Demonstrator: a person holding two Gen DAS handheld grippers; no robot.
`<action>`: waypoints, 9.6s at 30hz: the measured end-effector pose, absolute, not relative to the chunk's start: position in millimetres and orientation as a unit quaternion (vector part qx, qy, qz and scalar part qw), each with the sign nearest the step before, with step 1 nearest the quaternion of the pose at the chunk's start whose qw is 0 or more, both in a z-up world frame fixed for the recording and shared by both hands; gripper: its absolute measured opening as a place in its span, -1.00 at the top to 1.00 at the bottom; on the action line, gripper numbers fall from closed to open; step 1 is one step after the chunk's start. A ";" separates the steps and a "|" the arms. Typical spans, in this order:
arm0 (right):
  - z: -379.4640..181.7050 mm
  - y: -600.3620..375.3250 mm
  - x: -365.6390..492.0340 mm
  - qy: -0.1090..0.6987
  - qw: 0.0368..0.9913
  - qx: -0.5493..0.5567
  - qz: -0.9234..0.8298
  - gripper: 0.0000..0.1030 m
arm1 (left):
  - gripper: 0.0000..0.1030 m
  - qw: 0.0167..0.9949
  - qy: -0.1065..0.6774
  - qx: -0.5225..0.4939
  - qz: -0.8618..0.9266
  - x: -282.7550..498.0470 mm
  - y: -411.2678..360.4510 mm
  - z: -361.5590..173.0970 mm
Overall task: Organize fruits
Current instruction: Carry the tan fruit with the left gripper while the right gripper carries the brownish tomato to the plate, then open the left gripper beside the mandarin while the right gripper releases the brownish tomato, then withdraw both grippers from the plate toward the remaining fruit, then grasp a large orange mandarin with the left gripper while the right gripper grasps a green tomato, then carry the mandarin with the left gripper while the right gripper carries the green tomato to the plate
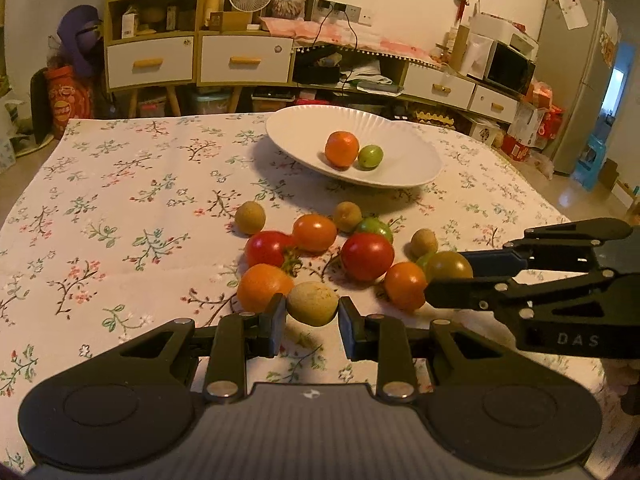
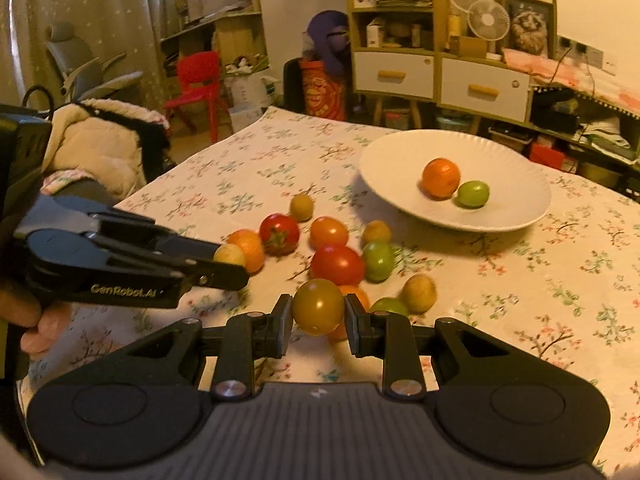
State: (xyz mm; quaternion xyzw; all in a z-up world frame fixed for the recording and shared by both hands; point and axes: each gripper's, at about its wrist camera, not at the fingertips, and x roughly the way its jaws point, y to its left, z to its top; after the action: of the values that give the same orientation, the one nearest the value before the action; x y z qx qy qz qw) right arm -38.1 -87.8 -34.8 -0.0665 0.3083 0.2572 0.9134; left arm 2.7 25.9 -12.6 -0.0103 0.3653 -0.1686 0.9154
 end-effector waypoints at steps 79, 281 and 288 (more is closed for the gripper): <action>-24.2 -132.1 150.1 0.364 0.916 -0.007 0.169 0.51 | 0.39 0.913 0.375 -0.035 -0.156 128.9 -59.1 -8.1; 4.5 -150.7 50.3 0.251 0.948 -0.030 0.193 0.55 | 0.26 0.927 0.326 0.003 -0.183 70.5 -47.5 16.9; -0.6 -159.7 79.1 0.264 0.949 -0.027 0.172 0.55 | 0.26 0.923 0.342 -0.016 -0.173 94.7 -68.2 7.1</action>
State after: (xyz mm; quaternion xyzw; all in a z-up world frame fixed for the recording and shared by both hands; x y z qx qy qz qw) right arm 79.1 -159.7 -0.6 -0.0272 0.2642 0.1723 0.9486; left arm 94.7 -68.2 7.1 -0.0157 0.3420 -0.1733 0.9234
